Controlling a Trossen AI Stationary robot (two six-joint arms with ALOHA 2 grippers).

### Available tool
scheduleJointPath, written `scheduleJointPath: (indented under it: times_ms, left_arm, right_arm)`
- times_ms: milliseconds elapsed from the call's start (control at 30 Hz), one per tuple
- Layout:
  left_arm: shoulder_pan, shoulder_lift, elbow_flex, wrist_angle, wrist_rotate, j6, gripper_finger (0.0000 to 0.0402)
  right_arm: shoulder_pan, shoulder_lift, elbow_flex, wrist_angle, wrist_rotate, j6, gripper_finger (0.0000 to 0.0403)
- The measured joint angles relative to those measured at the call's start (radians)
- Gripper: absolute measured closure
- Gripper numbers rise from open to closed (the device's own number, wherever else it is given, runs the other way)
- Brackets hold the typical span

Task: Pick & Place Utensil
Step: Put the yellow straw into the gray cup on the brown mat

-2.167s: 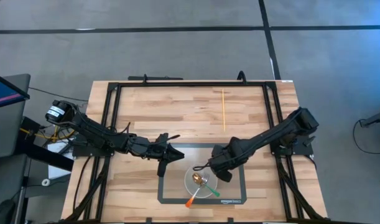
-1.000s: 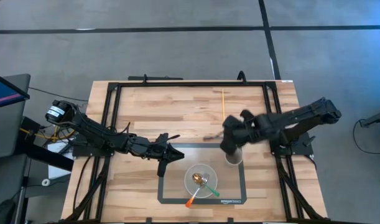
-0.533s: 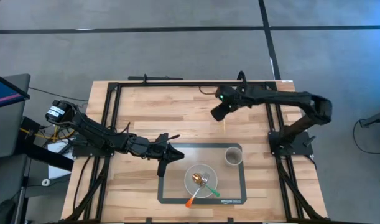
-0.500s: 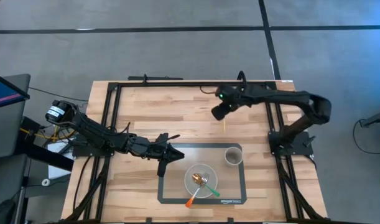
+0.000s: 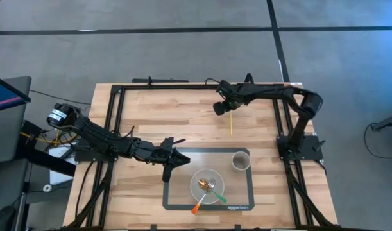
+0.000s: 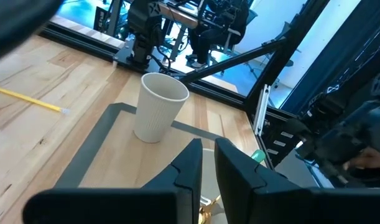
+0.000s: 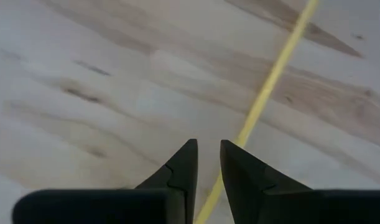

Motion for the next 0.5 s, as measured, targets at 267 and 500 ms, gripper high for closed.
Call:
scheduleJointPath:
  times_ms: [267,500]
  left_arm:
    - [0.0,0.0,0.0,-0.001,0.0,0.0,0.0357]
    - [0.0,0.0,0.0,-0.001,0.0,0.0,0.0357]
  right_arm:
    - [-0.028,0.035,0.0,0.017,0.009,0.007,0.034]
    - [-0.048,0.036,0.0,0.007,0.077,0.051,0.034]
